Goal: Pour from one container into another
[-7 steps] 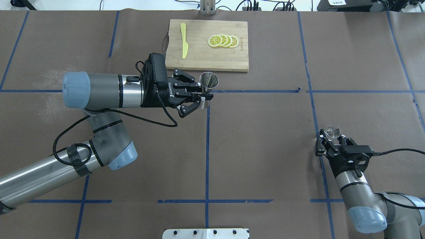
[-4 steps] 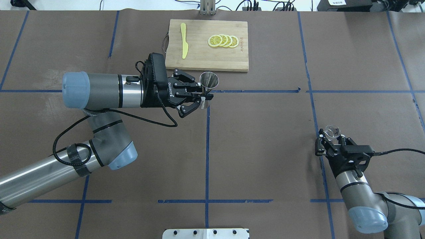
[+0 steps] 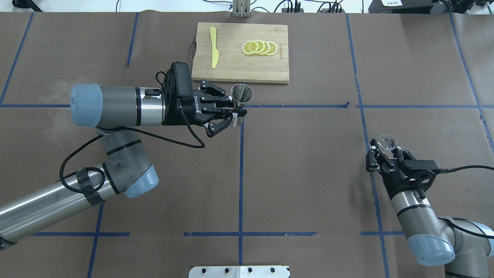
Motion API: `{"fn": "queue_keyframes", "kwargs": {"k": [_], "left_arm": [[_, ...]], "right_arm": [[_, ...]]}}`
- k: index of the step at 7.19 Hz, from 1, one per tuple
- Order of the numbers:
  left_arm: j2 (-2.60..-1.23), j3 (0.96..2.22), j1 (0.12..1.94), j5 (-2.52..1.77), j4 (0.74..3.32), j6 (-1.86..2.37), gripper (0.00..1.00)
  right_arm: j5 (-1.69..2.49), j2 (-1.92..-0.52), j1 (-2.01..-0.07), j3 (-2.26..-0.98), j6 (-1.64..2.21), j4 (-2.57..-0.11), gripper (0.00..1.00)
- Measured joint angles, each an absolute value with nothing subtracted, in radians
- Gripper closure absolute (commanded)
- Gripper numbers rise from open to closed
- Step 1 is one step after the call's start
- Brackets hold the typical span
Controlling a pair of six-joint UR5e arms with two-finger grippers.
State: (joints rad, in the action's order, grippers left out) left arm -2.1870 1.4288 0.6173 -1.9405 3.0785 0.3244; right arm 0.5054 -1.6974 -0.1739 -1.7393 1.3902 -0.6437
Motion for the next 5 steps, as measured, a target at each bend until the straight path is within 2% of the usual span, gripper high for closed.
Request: {"fn": "queue_keyframes", "kwargs": {"k": [5], "left_arm": [[-2.186, 1.430, 0.616, -1.939, 3.077, 0.324, 1.00]], "right_arm": [[0.479, -1.664, -0.220, -1.772, 1.052, -0.500, 1.00]]}}
